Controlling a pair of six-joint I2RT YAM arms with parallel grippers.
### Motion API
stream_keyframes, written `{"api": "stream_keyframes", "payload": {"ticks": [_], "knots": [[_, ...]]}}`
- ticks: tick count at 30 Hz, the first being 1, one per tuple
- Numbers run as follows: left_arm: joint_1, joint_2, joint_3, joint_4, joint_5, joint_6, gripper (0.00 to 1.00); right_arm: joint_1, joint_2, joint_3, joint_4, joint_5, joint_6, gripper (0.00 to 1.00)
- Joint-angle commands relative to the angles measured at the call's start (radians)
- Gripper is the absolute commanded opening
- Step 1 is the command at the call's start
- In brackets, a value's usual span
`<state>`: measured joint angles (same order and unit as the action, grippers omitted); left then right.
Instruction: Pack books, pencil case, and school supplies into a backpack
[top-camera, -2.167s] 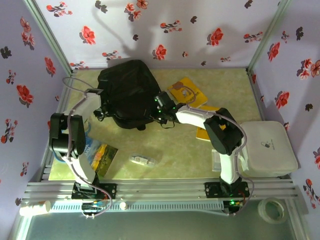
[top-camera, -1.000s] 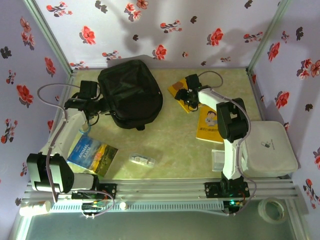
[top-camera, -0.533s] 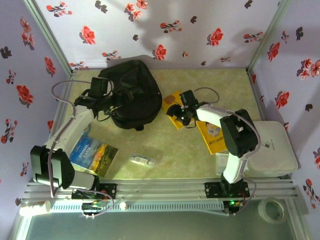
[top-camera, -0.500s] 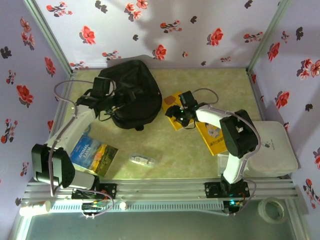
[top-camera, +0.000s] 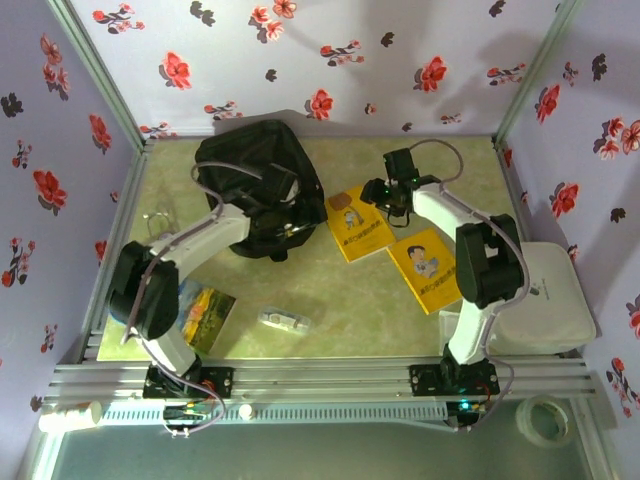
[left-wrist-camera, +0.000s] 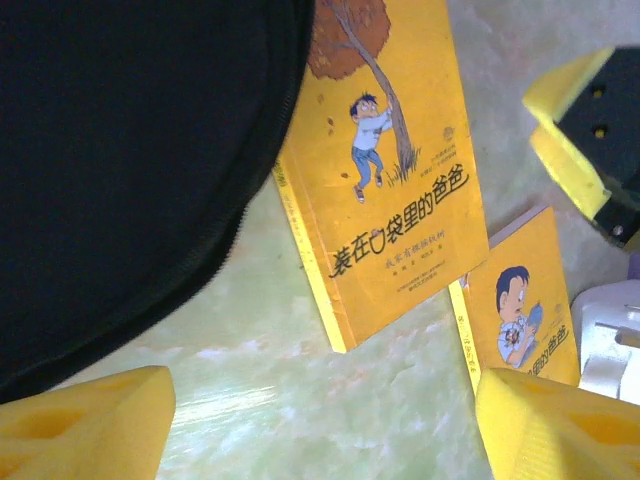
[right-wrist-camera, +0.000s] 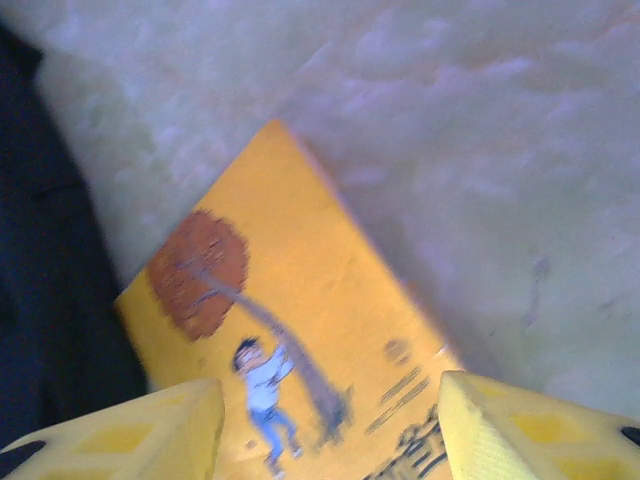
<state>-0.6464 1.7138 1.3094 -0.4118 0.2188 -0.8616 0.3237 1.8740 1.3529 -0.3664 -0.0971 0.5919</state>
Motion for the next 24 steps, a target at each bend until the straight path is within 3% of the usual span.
{"api": "stream_keyframes", "payload": {"ticks": [1,11,24], "knots": [[-0.048,0.072,0.072,-0.010,-0.045,-0.053,0.75,-0.014,0.059,0.041,-0.128,0.072,-0.133,0.57],[-0.121,0.271,0.189,-0.019,-0.072,-0.107,0.58,-0.023,0.126,0.031,-0.161,0.030,-0.167,0.37],[-0.133,0.404,0.235,0.027,-0.034,-0.145,0.47,-0.052,0.119,-0.043,-0.111,-0.029,-0.116,0.32]]}}
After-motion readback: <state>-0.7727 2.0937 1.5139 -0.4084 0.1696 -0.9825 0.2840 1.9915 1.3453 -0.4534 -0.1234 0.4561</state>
